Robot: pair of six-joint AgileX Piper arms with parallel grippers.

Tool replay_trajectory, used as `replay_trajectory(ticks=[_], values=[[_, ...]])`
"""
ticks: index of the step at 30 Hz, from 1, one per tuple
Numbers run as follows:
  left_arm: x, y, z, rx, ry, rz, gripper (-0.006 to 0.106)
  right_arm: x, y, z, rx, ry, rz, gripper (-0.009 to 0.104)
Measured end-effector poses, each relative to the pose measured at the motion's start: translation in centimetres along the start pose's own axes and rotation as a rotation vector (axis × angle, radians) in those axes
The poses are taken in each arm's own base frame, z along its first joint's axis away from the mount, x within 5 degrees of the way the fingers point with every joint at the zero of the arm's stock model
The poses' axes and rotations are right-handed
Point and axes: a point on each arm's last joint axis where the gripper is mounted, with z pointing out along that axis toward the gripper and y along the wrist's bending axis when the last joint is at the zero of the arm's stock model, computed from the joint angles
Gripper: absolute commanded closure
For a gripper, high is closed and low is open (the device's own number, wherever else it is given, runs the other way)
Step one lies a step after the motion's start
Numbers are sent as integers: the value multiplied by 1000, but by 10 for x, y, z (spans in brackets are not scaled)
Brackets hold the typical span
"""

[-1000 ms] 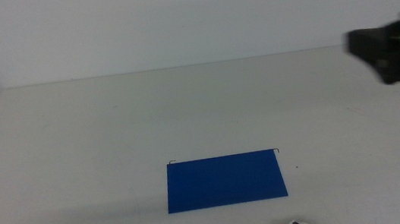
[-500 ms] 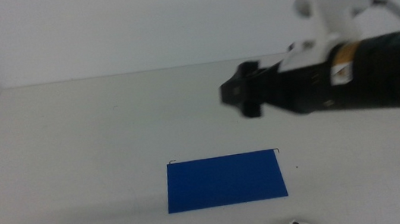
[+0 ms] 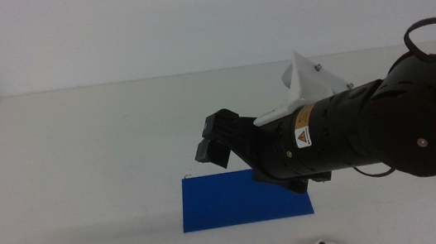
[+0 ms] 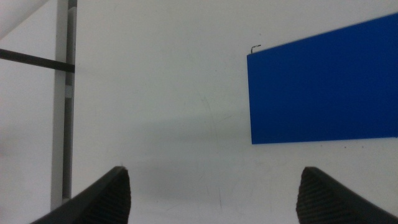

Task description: Use one arm to grab the shoe from the table and place it on the mat.

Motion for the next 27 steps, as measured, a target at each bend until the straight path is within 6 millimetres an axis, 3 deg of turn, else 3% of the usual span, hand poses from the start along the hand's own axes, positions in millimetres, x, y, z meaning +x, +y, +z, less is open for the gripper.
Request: replay_trajectory(ticks=[18,22,27], values=[[0,0,0,0,0,0,7,1,-4,0,51,10,-33,5],[0,0,0,0,0,0,7,3,-7,0,83,28,78,5],[0,0,0,0,0,0,7,5,-10,-1,124,33,375,5]])
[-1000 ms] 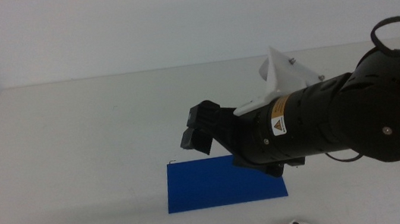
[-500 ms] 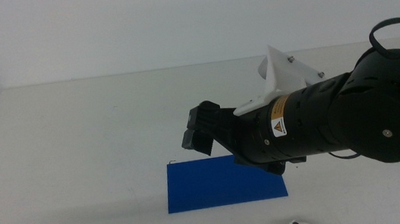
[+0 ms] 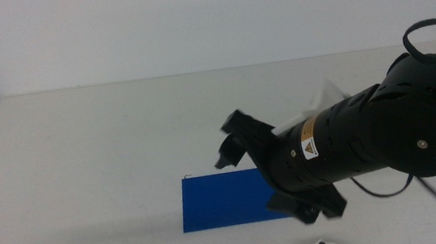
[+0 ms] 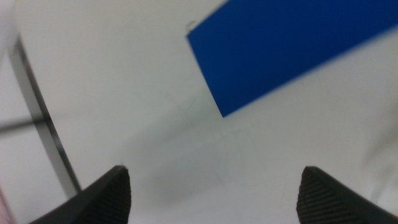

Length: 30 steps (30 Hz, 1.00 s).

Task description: Use one arm to grab the shoe from the table and place it on the mat.

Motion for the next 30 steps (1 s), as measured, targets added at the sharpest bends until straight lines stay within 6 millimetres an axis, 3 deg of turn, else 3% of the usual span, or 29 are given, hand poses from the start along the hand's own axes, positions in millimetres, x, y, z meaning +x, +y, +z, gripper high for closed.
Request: replay_trajectory(ticks=[9,16,24,30], values=[[0,0,0,0,0,0,7,2,-16,-1,179,-35,581,5],[0,0,0,0,0,0,7,5,-26,-4,308,-14,813,5],[0,0,0,0,0,0,7,5,-14,7,520,-36,813,5],[0,0,0,0,0,0,7,4,6,41,660,-61,781,5]])
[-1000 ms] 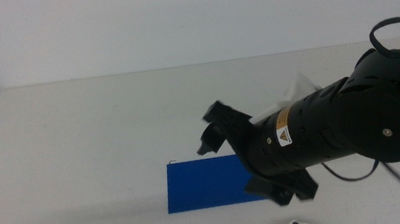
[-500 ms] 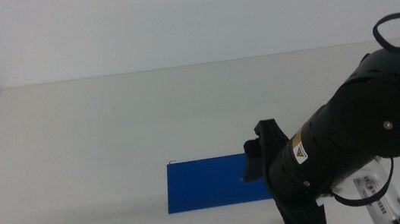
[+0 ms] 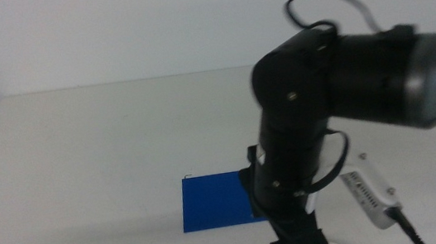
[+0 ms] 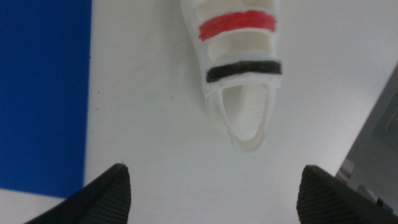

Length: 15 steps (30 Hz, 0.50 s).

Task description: Use one arm to grab the shoe from the table and place it on the mat.

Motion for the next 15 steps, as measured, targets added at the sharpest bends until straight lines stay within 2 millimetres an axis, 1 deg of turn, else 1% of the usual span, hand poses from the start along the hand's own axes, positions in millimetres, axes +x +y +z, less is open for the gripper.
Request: replay_trajectory(ticks=[2,6,8,11,15], values=[[0,0,0,0,0,0,7,5,1,9,15,-27,-22,5],[0,0,0,0,0,0,7,14,-4,25,31,-95,-83,5],[0,0,0,0,0,0,7,15,-4,28,13,-138,-117,5],[0,0,0,0,0,0,7,15,-4,28,-32,-206,-176,5],[0,0,0,0,0,0,7,16,-4,29,-52,-238,-204,5]])
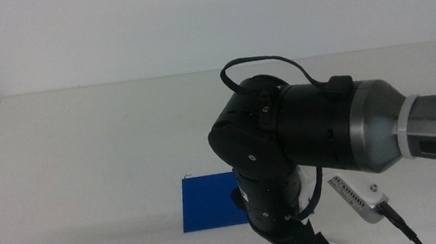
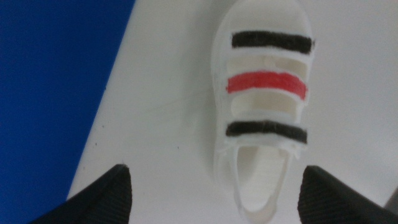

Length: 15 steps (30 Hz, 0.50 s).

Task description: Use one arm to grab the shoe from the table and place it on the mat.

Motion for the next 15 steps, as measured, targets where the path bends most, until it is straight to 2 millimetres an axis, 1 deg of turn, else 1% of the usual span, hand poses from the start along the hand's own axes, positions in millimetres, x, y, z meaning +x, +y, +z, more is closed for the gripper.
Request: replay_trajectory(ticks=[8,15], values=[[0,0,0,0,0,0,7,1,1,8,15,-20,-5,5],[0,0,0,0,0,0,7,0,-8,21,78,-24,1,5]])
